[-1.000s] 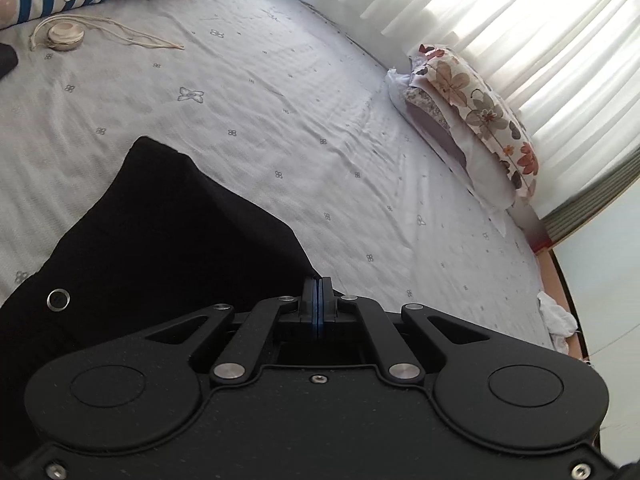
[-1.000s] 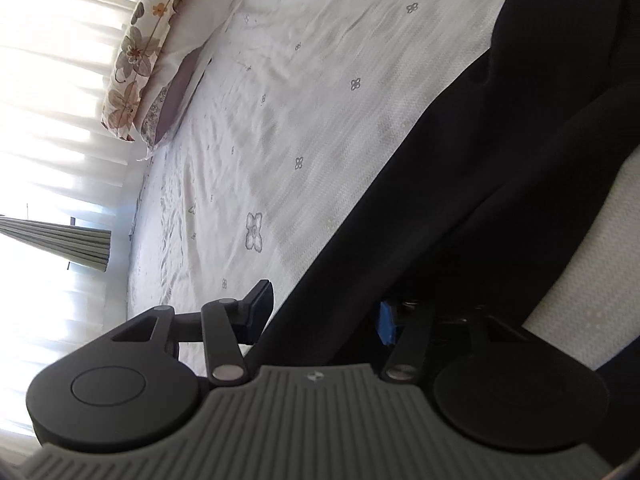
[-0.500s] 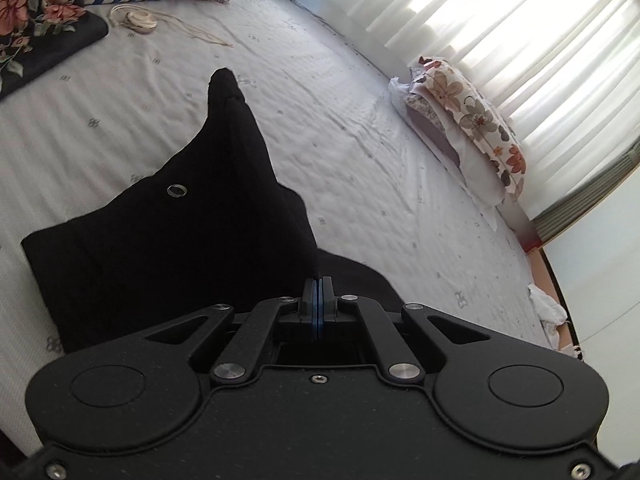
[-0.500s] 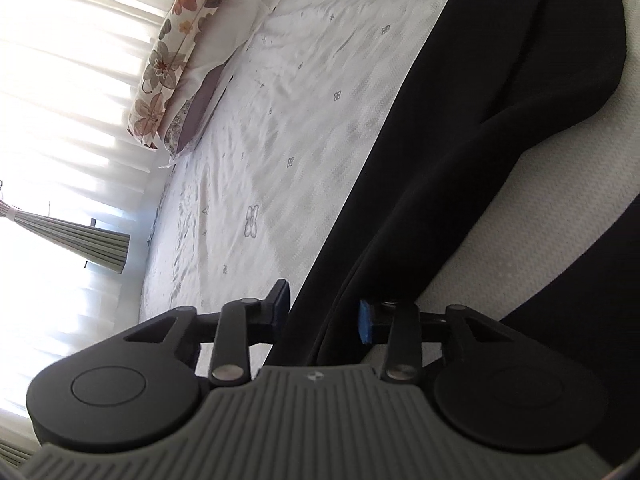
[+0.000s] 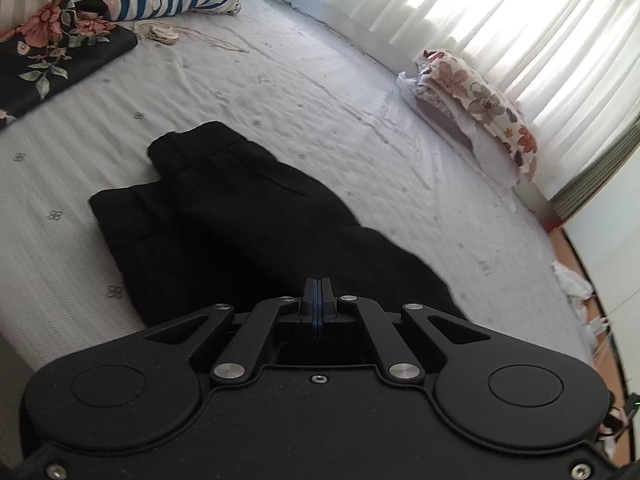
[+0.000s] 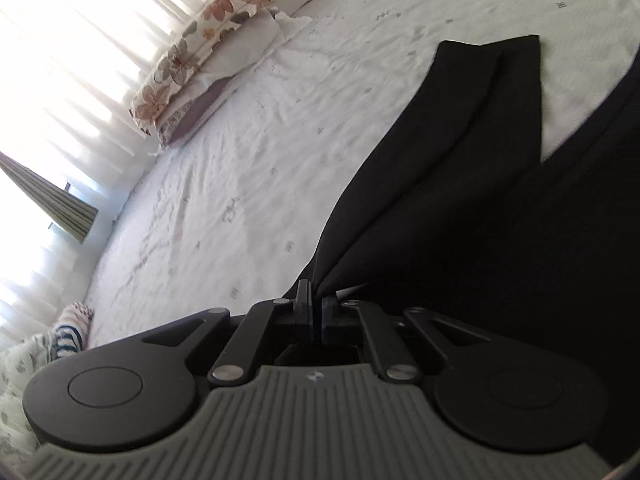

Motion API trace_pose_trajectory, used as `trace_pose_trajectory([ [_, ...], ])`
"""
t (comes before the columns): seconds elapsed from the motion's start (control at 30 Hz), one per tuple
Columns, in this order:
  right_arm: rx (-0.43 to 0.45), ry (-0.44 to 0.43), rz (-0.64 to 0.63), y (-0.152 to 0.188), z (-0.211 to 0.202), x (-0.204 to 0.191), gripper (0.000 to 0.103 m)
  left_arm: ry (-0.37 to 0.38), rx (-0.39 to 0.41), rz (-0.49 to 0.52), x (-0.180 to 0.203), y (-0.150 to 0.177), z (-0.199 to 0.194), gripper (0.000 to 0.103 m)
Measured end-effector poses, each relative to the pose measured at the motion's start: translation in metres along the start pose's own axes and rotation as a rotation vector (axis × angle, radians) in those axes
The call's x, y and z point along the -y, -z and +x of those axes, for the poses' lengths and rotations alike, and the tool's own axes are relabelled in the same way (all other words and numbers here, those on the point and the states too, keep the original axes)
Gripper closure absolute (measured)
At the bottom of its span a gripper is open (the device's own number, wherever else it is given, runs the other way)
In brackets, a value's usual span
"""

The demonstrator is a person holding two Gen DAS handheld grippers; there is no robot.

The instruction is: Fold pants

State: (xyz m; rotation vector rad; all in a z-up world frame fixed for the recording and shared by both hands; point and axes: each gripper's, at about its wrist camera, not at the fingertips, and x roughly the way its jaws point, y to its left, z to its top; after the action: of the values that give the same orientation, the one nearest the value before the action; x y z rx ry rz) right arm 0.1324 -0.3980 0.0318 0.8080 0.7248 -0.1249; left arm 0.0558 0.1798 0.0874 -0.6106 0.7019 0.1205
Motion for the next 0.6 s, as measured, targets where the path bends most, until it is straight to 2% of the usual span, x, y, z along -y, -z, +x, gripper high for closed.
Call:
trace_pose_trajectory([
  [0.07, -0.059, 0.031, 0.018, 0.007, -0.007, 0.017, 0.076, -0.075, -0.021, 0.012, -0.008, 0.01, 0.003, 0.102],
  [0.1, -0.078, 0.036, 0.043, 0.009, -0.012, 0.027, 0.067, -0.085, -0.04, 0.005, -0.013, 0.015, 0.006, 0.102],
  [0.17, -0.084, 0.021, 0.09, 0.01, -0.023, 0.045, 0.056, -0.093, -0.079, -0.019, -0.022, 0.024, 0.012, 0.102],
  [0.27, -0.025, 0.037, 0.101, 0.002, -0.046, 0.057, 0.051, -0.101, -0.07, -0.004, -0.023, 0.031, 0.013, 0.101],
  [0.4, 0.116, 0.069, 0.074, -0.03, -0.063, 0.059, 0.04, -0.082, -0.015, 0.072, -0.002, 0.03, 0.011, 0.096],
  [0.47, 0.185, 0.074, 0.067, -0.049, -0.06, 0.06, 0.033, -0.063, -0.004, 0.094, 0.009, 0.029, 0.015, 0.095],
  [0.6, 0.245, 0.155, 0.004, -0.084, -0.032, 0.062, 0.033, -0.065, -0.007, 0.13, 0.025, 0.032, 0.031, 0.094],
])
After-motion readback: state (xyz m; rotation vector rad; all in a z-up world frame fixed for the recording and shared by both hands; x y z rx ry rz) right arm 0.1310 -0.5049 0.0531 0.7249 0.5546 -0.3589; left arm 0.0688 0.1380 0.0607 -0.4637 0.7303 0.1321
